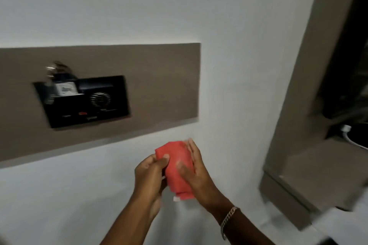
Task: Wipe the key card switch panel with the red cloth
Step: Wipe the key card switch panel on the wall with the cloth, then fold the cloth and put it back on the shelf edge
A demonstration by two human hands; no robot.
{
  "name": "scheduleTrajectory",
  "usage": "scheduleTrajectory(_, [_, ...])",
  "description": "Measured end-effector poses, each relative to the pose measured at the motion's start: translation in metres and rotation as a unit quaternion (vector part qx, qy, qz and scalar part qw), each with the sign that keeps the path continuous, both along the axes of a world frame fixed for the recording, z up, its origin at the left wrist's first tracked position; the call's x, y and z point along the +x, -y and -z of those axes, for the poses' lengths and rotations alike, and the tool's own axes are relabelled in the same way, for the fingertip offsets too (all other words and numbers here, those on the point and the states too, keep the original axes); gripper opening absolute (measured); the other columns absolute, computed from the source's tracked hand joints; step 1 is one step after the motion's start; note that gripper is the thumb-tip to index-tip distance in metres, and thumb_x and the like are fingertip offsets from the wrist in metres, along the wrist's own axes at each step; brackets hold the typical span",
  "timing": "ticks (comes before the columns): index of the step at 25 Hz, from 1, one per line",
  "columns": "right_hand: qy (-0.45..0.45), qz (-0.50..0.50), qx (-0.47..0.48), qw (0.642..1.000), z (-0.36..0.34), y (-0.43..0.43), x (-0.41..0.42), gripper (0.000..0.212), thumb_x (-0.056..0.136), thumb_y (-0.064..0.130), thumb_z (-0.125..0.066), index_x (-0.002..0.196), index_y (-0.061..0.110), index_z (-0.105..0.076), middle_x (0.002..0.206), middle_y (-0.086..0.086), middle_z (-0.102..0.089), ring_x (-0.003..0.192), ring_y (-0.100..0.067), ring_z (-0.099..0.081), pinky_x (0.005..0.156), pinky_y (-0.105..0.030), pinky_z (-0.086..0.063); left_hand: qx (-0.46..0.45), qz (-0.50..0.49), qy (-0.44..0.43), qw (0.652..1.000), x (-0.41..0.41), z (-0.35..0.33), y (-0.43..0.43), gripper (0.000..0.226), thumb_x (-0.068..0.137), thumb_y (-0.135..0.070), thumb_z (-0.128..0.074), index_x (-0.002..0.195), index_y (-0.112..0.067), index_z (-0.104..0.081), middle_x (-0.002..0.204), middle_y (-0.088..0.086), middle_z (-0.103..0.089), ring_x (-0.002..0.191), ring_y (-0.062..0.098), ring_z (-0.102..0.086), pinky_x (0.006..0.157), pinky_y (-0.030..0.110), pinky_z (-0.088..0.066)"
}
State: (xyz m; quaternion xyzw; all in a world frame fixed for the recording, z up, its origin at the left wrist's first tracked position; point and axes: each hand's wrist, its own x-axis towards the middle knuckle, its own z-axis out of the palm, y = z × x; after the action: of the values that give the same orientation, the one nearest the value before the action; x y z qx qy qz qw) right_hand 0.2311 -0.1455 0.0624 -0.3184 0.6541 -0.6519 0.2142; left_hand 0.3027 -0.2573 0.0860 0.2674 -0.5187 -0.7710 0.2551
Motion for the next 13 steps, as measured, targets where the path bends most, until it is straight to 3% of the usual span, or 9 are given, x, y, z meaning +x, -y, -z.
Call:
scheduleTrajectory(1, [0.117,-0.015,-0.021,0.993,0.006,-0.022,-0.020,0.085,0.080,0.046,-0.068,0.152,0.031,-0.026,0.150,0.000,-0.049,0.121,-0.020,-0.065,0.082,-0.047,-0.064,0.008,0.016,0.003,1.000,-0.020,0.012,-0.019,0.013,0.090,-0.008,-0.060,0.094,-0.008,-0.072,0.076,0.006,-0.078,0.065,0.018,-0.071,0.055,0.027,-0.056])
scheduleTrajectory(3, [0.215,-0.069,-0.002,0.974,0.018,-0.075,-0.066,0.061,0.090,0.032,-0.061,0.144,0.011,-0.043,0.131,-0.022,-0.061,0.107,-0.036,-0.065,0.074,-0.046,-0.065,-0.004,0.021,0.020,1.000,-0.063,0.039,-0.064,0.011,0.090,-0.009,-0.061,0.089,-0.008,-0.072,0.075,0.007,-0.075,0.061,0.017,-0.067,0.056,0.030,-0.056])
scheduleTrajectory(6, [0.174,-0.009,0.091,0.980,0.042,-0.147,-0.131,0.035,0.089,0.015,-0.067,0.121,0.001,-0.064,0.109,-0.018,-0.070,0.089,-0.029,-0.070,0.072,-0.037,-0.064,-0.075,0.017,0.069,0.995,-0.124,0.070,-0.125,0.021,0.079,-0.024,-0.068,0.081,-0.003,-0.069,0.076,0.012,-0.068,0.068,0.024,-0.060,0.069,0.047,-0.056])
scheduleTrajectory(9, [0.085,0.112,0.205,0.969,0.063,-0.216,-0.202,0.013,0.090,0.003,-0.065,0.103,0.004,-0.069,0.098,-0.013,-0.075,0.081,-0.020,-0.071,0.075,-0.033,-0.063,-0.119,0.044,0.140,0.982,-0.193,0.102,-0.193,0.024,0.078,-0.028,-0.073,0.086,-0.005,-0.072,0.086,0.014,-0.075,0.082,0.033,-0.068,0.079,0.047,-0.057])
scheduleTrajectory(11, [0.021,0.142,0.285,0.948,0.079,-0.250,-0.250,0.011,0.092,0.001,-0.063,0.100,0.002,-0.069,0.102,-0.020,-0.073,0.086,-0.022,-0.067,0.083,-0.041,-0.060,-0.065,0.098,0.161,0.980,-0.237,0.129,-0.229,0.023,0.075,-0.024,-0.075,0.091,-0.007,-0.073,0.093,0.016,-0.075,0.089,0.036,-0.070,0.082,0.048,-0.059])
scheduleTrajectory(13, [0.015,0.182,0.334,0.925,0.094,-0.293,-0.287,0.017,0.093,0.000,-0.060,0.108,-0.004,-0.066,0.103,-0.022,-0.068,0.092,-0.027,-0.061,0.093,-0.050,-0.054,-0.013,0.166,0.178,0.970,-0.274,0.157,-0.269,0.025,0.065,-0.021,-0.075,0.088,-0.013,-0.072,0.097,0.019,-0.075,0.090,0.036,-0.071,0.084,0.050,-0.060])
